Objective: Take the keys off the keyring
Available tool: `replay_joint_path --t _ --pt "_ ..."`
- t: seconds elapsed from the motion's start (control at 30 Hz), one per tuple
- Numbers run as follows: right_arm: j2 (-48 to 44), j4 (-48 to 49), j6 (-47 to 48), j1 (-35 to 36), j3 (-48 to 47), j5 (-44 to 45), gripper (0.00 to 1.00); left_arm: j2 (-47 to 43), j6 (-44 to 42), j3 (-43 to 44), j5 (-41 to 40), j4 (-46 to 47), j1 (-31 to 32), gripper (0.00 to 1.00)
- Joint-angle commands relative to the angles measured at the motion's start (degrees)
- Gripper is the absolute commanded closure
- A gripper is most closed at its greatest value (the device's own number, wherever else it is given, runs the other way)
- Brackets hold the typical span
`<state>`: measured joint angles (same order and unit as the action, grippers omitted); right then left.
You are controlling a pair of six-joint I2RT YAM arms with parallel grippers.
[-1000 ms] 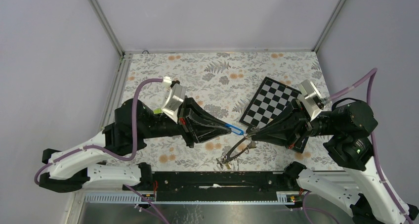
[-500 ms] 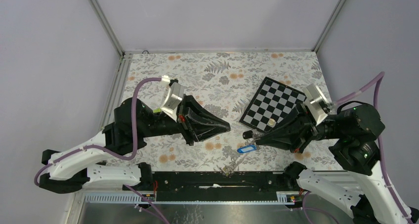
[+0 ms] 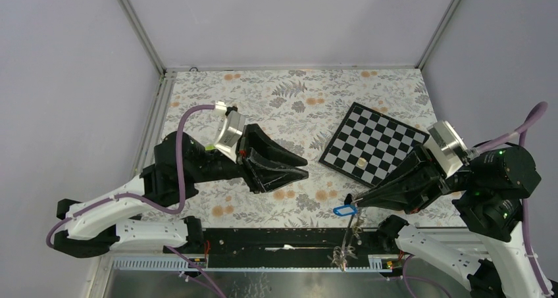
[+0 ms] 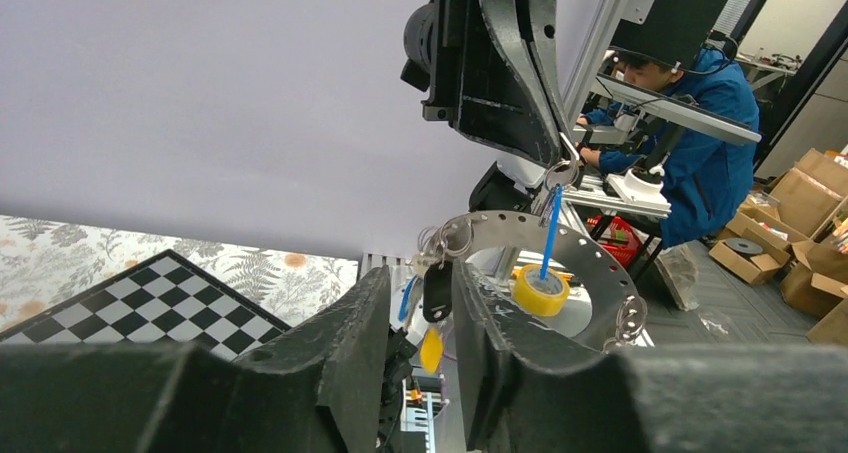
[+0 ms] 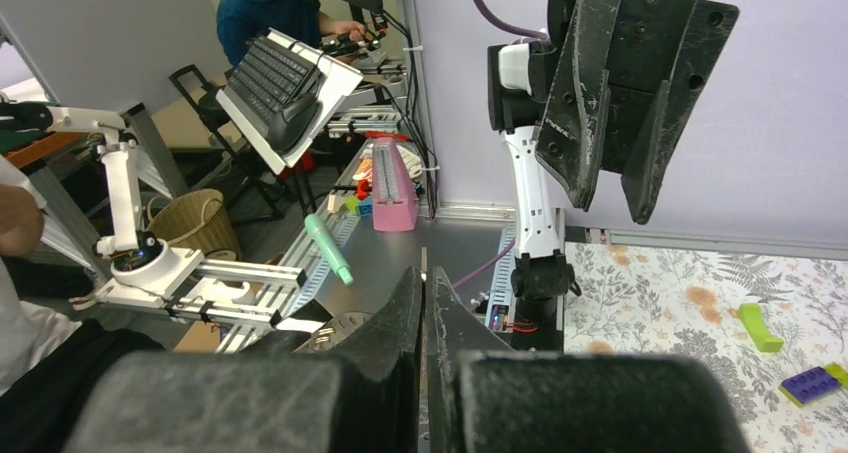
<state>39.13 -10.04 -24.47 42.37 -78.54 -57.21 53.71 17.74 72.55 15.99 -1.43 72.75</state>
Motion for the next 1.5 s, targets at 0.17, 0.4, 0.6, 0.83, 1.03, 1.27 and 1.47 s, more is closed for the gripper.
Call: replay_joint_path --t 0.17,0.4,0.6,0.83,1.03,1.27,1.47 --pt "3.3 -2.0 2.8 0.1 -2.6 -3.0 1.00 2.8 0.0 0.3 6.3 6.3 -0.2 0.60" --pt "4.0 -10.1 9.8 0.2 -4.1 6.8 1.00 2.9 -0.7 0.8 5.4 5.4 -0.2 0.57" --pt "10.0 -28.3 11.9 0.1 -12.7 18.3 1.00 -1.6 -5.4 1.2 -6.5 -1.1 -0.2 0.54" --pt "21.9 -55.0 11.2 0.2 -25.0 38.5 1.00 -3.1 -7.1 0.4 -17.6 -6.6 -0.2 0.55" --pt "28.6 -67.4 5.4 0.2 -27.9 49.5 1.00 -1.1 -5.9 -1.4 -20.6 -7.3 -0.2 0.58" --pt "30.0 -67.7 -2.2 0.1 -23.3 52.2 1.00 1.4 -1.9 -7.0 -26.9 -7.6 -0.1 0.60" --pt "26.6 -58.2 -7.2 0.2 -14.3 50.6 1.00 -1.9 -5.3 -19.2 -31.7 0.8 2.1 0.52"
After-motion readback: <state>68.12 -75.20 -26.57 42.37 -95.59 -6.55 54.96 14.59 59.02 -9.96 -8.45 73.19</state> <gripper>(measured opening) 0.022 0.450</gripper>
